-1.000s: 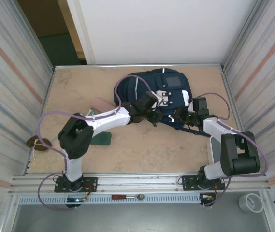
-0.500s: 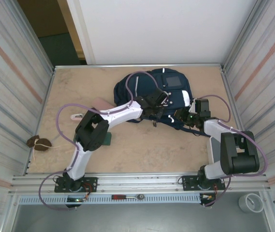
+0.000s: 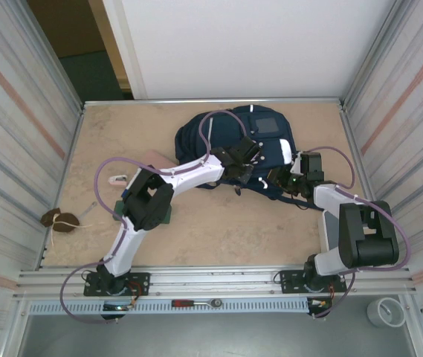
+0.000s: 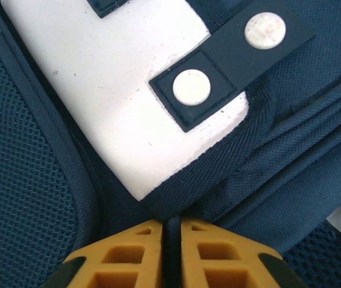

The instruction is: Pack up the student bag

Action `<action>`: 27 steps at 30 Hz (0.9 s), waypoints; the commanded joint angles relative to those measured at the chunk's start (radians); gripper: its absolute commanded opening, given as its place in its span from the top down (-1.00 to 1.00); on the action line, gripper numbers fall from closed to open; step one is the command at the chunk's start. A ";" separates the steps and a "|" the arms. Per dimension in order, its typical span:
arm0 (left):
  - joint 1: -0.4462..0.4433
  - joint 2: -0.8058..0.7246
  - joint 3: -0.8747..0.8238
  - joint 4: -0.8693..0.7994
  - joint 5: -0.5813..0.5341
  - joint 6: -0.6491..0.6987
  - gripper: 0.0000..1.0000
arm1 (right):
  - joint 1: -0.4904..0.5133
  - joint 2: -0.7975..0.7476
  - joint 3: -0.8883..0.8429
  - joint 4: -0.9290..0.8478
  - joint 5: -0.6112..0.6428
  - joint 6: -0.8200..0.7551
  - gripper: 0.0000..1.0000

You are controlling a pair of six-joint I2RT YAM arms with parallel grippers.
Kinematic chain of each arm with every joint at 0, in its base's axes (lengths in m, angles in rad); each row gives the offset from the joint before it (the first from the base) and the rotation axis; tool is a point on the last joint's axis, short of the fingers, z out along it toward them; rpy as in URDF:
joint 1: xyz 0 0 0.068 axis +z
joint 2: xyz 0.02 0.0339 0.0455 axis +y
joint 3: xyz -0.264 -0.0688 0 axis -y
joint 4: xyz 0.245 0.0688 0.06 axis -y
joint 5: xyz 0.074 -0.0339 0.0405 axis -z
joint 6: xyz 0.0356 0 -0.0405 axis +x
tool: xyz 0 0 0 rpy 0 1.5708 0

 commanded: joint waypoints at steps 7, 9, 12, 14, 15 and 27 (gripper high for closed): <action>0.019 -0.070 -0.054 0.037 0.012 0.005 1.00 | 0.001 0.007 -0.016 -0.042 -0.013 0.017 0.31; 0.024 -0.092 -0.072 0.047 0.016 0.002 1.00 | 0.001 0.007 -0.013 -0.049 -0.003 0.019 0.32; 0.030 -0.108 -0.099 0.055 0.019 0.004 1.00 | 0.000 0.006 -0.011 -0.066 0.015 0.017 0.32; 0.037 -0.153 -0.128 0.070 0.021 0.008 1.00 | 0.001 0.008 -0.006 -0.077 0.023 0.016 0.33; 0.040 -0.162 -0.139 0.076 0.025 0.008 1.00 | 0.000 0.009 -0.005 -0.080 0.027 0.014 0.33; 0.065 -0.230 -0.232 0.139 0.075 0.002 1.00 | 0.000 0.023 0.011 -0.104 0.050 0.010 0.33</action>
